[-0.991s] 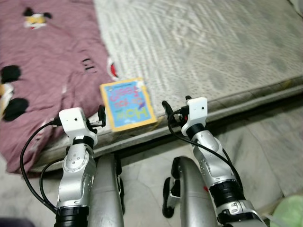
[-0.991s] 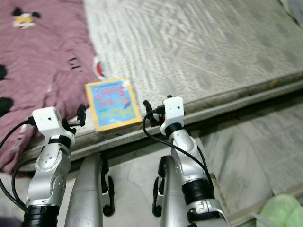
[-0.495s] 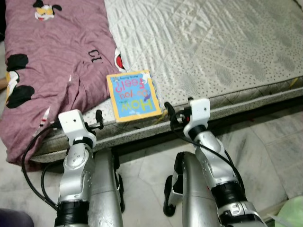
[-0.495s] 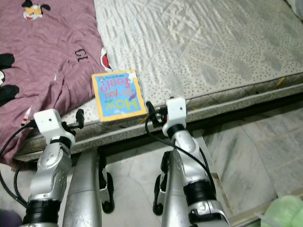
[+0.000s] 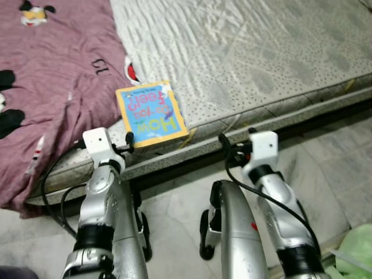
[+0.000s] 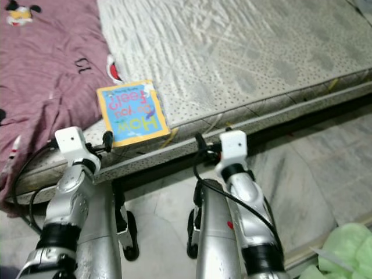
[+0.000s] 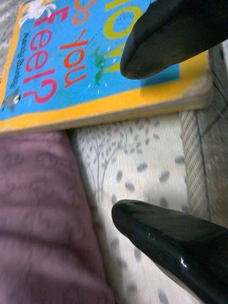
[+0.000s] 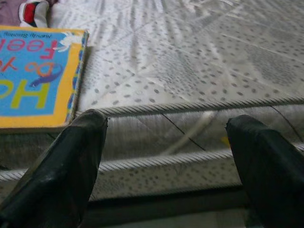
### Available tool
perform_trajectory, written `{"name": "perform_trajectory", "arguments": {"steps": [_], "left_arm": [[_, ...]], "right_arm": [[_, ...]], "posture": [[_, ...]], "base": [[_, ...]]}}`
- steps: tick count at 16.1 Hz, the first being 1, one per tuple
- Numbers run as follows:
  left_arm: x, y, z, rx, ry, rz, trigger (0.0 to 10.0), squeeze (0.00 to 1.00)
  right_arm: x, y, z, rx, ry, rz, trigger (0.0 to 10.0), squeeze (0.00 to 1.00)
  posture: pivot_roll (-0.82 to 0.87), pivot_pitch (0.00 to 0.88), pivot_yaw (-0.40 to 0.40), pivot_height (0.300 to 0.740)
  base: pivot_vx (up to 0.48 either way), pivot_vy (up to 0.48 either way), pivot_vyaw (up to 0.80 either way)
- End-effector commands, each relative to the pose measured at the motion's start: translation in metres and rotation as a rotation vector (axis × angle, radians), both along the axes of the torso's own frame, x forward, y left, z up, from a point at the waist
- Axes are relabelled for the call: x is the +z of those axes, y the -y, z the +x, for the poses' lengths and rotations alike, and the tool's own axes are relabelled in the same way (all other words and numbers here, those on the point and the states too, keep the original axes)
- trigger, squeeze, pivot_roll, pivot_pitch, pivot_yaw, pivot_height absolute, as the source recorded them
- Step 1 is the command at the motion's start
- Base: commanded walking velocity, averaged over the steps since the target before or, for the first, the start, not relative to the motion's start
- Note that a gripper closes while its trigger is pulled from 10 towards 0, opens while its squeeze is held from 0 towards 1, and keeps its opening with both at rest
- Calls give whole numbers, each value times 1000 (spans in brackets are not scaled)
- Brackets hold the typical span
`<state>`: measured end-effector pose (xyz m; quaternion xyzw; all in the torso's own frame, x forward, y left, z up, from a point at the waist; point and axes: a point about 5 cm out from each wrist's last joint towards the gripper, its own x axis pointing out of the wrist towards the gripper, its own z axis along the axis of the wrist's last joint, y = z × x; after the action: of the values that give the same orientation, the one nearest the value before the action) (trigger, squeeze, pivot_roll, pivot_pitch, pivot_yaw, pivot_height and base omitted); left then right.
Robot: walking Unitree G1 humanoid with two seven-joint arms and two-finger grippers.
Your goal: Clean up the room
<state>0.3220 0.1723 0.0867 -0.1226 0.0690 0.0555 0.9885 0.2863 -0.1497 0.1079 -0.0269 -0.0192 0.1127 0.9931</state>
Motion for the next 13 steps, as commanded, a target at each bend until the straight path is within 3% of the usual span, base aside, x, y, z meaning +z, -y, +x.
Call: {"name": "perform_trajectory", "arguments": {"steps": [1,6,9,13], "left_arm": [[-11,-2,-4,15,-34,-3,10000,0],[-16,7,4,10,-39,-73,10000,0],[-17,3,10,12,-19,-121,10000,0],[0,8,26,-25,62,-178,10000,0]], "right_arm": [[-1,8,-9,-33,-19,-10,10000,0],[5,21,-28,-79,-39,-30,10000,0],[10,27,-34,-99,-60,-48,10000,0],[15,30,-34,-96,-66,-68,10000,0]], "posture": [[-85,384,-28,557],[-157,434,-47,557],[-195,448,-71,557],[-217,444,-94,557]], "base": [[0,0,0],[0,0,0],[0,0,0],[0,0,0]]}}
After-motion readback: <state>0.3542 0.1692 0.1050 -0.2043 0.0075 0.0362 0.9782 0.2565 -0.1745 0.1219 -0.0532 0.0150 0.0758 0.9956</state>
